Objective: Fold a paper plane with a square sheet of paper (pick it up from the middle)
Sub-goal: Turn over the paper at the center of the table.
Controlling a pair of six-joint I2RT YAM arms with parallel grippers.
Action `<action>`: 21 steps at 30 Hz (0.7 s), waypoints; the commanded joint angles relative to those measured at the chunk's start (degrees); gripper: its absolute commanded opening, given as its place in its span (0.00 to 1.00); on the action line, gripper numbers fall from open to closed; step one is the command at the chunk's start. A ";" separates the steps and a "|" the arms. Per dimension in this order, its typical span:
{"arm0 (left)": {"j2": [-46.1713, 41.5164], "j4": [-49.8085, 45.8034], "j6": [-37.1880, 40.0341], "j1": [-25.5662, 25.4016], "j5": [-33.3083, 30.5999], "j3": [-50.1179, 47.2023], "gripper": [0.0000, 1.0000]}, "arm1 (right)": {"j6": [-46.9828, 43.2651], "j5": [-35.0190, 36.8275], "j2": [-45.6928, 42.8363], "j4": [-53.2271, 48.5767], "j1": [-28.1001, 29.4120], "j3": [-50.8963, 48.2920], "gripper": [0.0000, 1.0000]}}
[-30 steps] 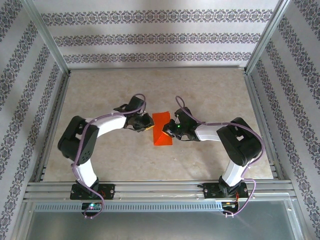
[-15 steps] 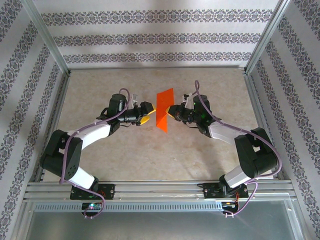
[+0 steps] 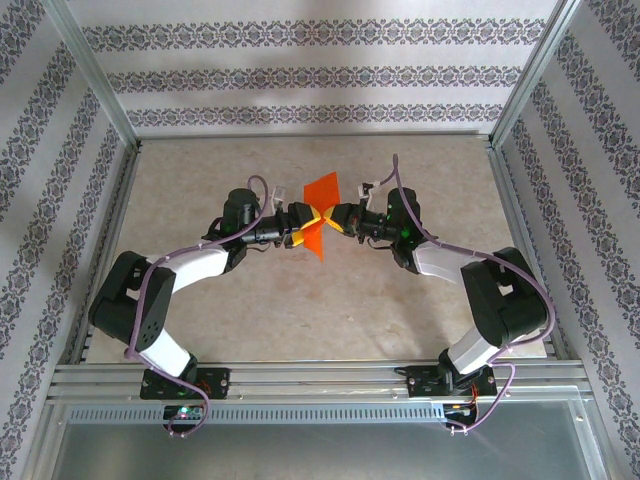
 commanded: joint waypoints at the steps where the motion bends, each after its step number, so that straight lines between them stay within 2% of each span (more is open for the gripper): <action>1: 0.63 5.44 -1.65 -0.47 1.98 0.90 0.58 | 1.91 -1.70 1.41 4.82 -0.31 0.02 0.04; 7: 1.16 5.07 -1.52 -0.38 1.68 1.13 0.37 | 1.86 -1.66 2.17 4.98 -0.67 -0.68 0.09; 15: 0.92 0.81 0.81 0.74 0.17 1.11 0.13 | -0.95 0.29 0.80 1.20 -3.06 -2.78 0.34; 18: 0.09 -5.48 4.50 1.59 -0.64 1.94 0.09 | -3.95 2.52 -1.12 -3.46 -4.83 -4.24 0.41; 21: -1.98 -20.96 13.49 2.28 -3.79 4.81 0.09 | -8.68 6.09 -4.15 -10.21 -6.56 -5.84 0.51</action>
